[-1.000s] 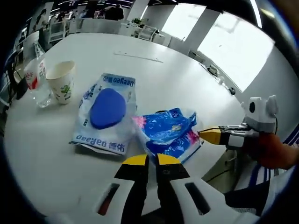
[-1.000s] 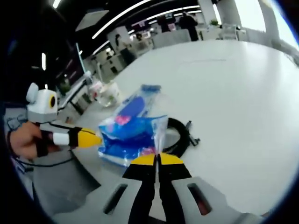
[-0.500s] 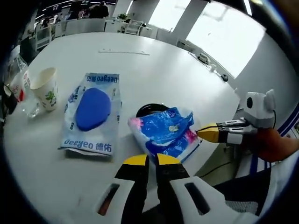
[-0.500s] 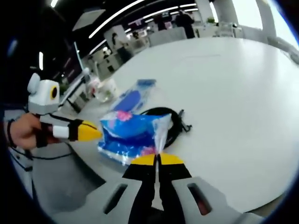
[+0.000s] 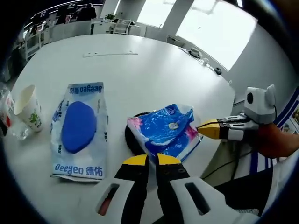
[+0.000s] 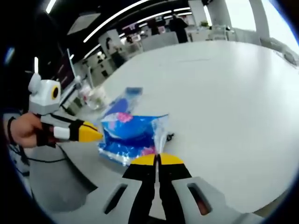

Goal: Arrange the tabletop items into an orderly group along one side of the table until the central work area is clear of visible clutter.

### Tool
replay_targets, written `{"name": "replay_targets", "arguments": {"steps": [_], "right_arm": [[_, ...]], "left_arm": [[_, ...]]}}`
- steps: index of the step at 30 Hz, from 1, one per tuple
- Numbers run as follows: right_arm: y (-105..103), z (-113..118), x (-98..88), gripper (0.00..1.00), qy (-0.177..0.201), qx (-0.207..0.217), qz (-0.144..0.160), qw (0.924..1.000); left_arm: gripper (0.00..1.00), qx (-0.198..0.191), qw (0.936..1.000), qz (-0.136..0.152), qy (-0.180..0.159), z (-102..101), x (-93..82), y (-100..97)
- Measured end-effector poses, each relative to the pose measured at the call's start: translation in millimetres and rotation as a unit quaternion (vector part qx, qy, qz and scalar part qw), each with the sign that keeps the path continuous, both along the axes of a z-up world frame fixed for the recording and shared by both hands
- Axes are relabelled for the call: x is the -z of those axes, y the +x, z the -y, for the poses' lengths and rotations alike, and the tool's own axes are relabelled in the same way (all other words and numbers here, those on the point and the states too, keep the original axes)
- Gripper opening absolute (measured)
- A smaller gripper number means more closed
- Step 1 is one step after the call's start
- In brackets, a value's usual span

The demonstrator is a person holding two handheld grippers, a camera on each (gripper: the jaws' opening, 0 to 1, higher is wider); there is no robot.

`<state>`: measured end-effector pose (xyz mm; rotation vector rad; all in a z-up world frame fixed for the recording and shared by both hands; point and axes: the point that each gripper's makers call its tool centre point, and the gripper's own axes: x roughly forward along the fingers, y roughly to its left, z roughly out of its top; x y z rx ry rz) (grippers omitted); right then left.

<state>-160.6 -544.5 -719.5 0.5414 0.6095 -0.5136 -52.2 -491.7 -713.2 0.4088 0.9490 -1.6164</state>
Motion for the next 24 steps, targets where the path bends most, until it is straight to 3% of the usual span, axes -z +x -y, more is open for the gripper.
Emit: {"name": "replay_targets", "arguments": {"steps": [3, 24], "right_arm": [[1.5, 13.0, -2.2, 0.0, -0.006, 0.006, 0.0, 1.0], [4.0, 108.4, -6.6, 0.0, -0.019, 0.054, 0.012, 0.9983]], "left_arm": [[0.02, -0.01, 0.9998, -0.013, -0.006, 15.5, -2.5, 2.6], [0.01, -0.064, 0.9969, -0.032, -0.033, 112.9, -9.7, 8.0]]}}
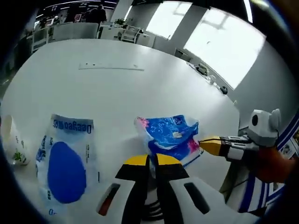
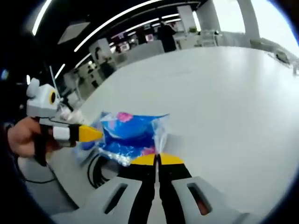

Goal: Arrange the tabletop items into an orderly group along one side of the table until the central work area is clear of visible clutter.

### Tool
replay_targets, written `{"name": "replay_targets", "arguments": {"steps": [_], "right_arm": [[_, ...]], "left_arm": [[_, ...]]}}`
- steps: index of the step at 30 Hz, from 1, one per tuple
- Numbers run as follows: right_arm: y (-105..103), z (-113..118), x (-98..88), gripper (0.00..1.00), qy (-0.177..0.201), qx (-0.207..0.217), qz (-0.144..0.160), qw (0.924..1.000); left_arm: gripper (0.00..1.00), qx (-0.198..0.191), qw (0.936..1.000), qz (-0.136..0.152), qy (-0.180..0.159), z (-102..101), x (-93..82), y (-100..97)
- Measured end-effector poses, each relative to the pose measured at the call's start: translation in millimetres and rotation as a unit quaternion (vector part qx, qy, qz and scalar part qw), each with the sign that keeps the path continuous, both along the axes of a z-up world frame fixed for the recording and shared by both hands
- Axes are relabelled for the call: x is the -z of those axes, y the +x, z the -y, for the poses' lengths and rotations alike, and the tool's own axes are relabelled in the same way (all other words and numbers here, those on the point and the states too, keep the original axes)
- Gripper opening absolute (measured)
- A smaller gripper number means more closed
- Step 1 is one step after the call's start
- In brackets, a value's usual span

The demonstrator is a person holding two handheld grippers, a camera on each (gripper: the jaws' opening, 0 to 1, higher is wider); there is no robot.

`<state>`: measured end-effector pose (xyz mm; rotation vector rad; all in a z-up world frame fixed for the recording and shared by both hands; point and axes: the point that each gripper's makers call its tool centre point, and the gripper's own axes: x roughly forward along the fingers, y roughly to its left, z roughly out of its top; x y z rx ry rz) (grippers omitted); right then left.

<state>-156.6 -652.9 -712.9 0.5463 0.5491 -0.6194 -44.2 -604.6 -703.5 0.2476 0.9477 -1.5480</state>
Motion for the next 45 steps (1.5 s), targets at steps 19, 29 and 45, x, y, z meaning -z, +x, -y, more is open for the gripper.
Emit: {"name": "replay_targets", "arguments": {"steps": [19, 29, 45], "right_arm": [[18.3, 45.3, 13.0, 0.0, -0.008, -0.011, -0.016, 0.9998], [6.4, 58.1, 27.3, 0.0, 0.0, 0.032, -0.018, 0.9993], [-6.3, 58.3, 38.0, 0.01, 0.013, 0.052, -0.023, 0.9983]], "left_arm": [[0.01, -0.077, 0.9962, -0.037, 0.019, 45.4, 24.3, 16.4], [0.05, -0.088, 0.9941, -0.044, 0.047, 48.3, 42.3, 15.4], [0.1, -0.085, 0.9948, -0.038, 0.041, 25.8, 33.2, 16.5]]}}
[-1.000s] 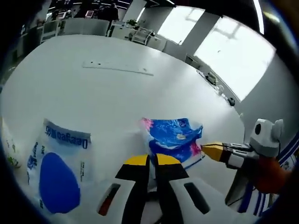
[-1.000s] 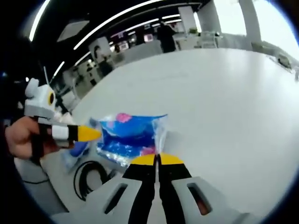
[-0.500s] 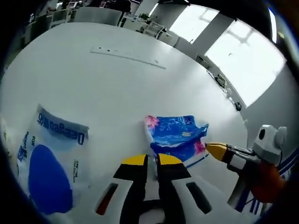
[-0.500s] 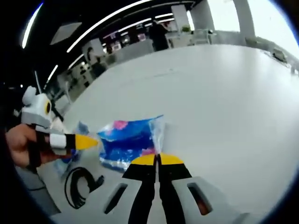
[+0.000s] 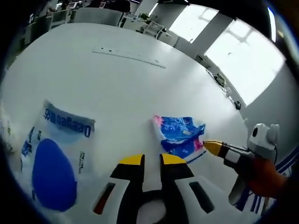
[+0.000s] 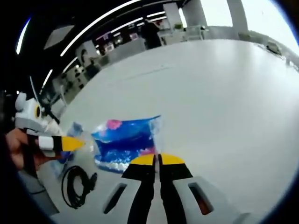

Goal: Arrange the tabletop items into an orderly group along one side of the table until the central work area is clear of visible clutter.

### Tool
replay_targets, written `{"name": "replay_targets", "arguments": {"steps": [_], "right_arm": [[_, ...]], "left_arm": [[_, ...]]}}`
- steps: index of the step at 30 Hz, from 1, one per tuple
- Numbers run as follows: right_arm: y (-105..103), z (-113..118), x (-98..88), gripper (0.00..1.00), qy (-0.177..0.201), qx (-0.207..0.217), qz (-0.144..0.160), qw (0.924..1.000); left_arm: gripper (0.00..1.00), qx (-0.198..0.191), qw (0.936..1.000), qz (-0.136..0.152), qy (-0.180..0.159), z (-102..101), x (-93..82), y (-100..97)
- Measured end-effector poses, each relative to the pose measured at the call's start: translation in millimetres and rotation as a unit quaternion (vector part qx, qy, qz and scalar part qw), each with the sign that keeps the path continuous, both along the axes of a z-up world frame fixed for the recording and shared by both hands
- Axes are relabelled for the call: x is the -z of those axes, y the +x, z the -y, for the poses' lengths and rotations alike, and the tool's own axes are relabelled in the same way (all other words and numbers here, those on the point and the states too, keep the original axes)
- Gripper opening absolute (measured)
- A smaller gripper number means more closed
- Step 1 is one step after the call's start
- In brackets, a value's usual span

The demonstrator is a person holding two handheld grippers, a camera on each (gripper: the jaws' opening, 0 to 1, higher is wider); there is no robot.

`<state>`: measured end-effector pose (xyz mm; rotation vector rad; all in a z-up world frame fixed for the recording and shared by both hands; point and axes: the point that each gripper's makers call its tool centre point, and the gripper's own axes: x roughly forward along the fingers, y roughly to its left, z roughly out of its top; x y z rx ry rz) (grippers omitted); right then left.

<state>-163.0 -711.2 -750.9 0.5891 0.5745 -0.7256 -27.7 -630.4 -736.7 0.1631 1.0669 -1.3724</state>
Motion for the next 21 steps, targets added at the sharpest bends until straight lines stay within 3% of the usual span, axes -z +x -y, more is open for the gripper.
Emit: {"name": "replay_targets", "arguments": {"steps": [6, 21], "right_arm": [[0.7, -1.5, -0.3, 0.03, 0.006, -0.005, 0.008, 0.9999], [-3.1, -1.7, -12.7, 0.06, -0.02, -0.049, -0.002, 0.9986]], "left_arm": [[0.1, 0.0, 1.0, 0.006, -0.001, -16.0, -2.9, 5.0], [0.1, -0.022, 0.9995, 0.021, -0.007, -56.0, -12.9, 32.2]]}}
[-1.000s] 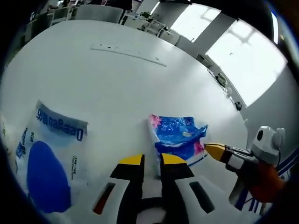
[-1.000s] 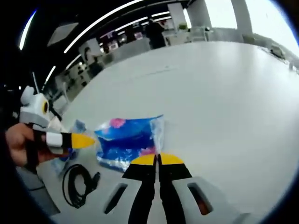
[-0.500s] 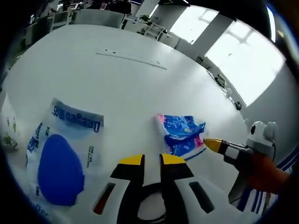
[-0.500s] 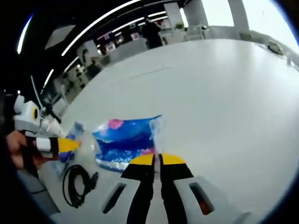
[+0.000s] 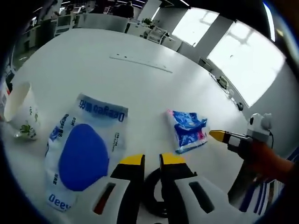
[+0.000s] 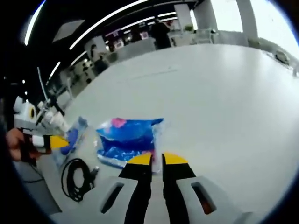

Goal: Arrange the tabletop items into an orderly group along one side of the table until the central work area is clear of visible clutter.

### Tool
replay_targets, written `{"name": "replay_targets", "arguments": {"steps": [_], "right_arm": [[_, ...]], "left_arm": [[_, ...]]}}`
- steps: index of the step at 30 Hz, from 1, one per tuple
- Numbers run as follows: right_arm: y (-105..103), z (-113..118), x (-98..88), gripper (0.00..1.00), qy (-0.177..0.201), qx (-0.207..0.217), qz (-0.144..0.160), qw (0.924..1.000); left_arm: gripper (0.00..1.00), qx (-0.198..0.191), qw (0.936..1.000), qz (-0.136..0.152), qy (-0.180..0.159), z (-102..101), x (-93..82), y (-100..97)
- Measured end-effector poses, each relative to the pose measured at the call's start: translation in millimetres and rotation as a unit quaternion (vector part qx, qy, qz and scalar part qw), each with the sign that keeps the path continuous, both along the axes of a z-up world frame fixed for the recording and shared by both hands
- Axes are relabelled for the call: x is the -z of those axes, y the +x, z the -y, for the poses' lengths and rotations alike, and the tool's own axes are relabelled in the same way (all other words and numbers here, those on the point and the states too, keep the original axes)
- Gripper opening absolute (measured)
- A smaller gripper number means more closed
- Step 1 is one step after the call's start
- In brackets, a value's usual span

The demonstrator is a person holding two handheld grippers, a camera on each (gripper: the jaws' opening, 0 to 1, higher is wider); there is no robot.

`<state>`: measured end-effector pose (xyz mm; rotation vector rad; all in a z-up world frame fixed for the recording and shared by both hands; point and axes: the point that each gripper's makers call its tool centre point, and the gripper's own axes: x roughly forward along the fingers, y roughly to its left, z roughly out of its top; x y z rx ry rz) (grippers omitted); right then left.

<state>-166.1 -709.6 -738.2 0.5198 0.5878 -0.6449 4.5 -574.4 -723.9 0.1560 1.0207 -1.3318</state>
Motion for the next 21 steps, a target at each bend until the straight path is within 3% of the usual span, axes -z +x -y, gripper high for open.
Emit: {"name": "replay_targets", "arguments": {"steps": [11, 21], "right_arm": [[-0.9, -1.7, -4.8, 0.06, -0.004, -0.007, -0.006, 0.9999], [18.8, -6.7, -19.1, 0.06, -0.025, -0.044, -0.012, 0.9986]], "left_arm": [[0.09, -0.022, 0.9997, 0.005, -0.005, -23.7, -4.0, 11.5], [0.08, -0.069, 0.9976, 0.003, 0.001, -64.9, 1.1, 20.2]]}}
